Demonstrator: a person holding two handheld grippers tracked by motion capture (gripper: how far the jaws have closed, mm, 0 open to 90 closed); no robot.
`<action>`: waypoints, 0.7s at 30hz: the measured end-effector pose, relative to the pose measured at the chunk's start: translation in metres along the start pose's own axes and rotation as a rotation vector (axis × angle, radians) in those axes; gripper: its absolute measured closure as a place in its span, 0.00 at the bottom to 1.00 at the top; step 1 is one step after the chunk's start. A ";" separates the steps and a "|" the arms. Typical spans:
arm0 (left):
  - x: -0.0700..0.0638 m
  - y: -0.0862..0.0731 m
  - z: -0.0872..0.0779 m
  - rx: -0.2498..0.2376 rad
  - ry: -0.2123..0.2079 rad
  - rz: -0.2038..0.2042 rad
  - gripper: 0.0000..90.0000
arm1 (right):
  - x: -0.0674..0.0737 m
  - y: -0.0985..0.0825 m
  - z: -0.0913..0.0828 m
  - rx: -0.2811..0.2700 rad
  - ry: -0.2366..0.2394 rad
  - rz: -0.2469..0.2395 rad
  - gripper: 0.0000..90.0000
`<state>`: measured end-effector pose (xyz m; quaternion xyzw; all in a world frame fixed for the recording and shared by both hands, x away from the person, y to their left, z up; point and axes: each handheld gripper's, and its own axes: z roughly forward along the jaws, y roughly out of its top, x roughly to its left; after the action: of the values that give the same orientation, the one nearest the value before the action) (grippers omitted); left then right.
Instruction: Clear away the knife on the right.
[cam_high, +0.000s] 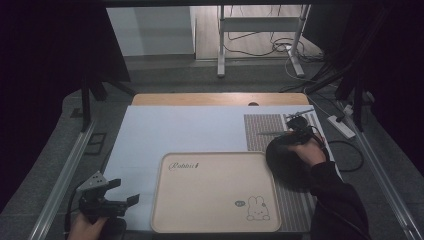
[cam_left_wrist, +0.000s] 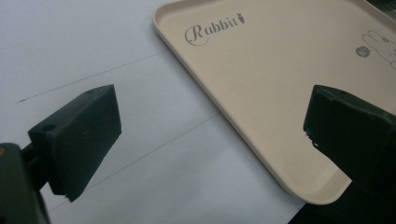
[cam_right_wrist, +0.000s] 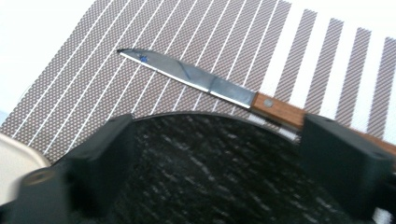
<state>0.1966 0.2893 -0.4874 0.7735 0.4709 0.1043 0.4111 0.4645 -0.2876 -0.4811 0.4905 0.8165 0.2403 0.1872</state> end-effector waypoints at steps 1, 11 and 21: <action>0.000 0.000 0.000 0.000 0.000 0.000 0.05 | -0.001 0.001 -0.001 -0.004 0.000 -0.001 0.28; 0.000 0.000 0.000 0.003 0.001 0.001 0.05 | -0.022 0.015 0.004 -0.003 0.061 0.001 0.94; 0.000 0.000 0.000 0.002 0.000 0.000 0.05 | -0.051 0.021 0.021 0.039 -0.006 0.051 0.99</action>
<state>0.1969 0.2893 -0.4875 0.7740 0.4712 0.1040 0.4101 0.5139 -0.3199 -0.4828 0.5156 0.8075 0.2277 0.1740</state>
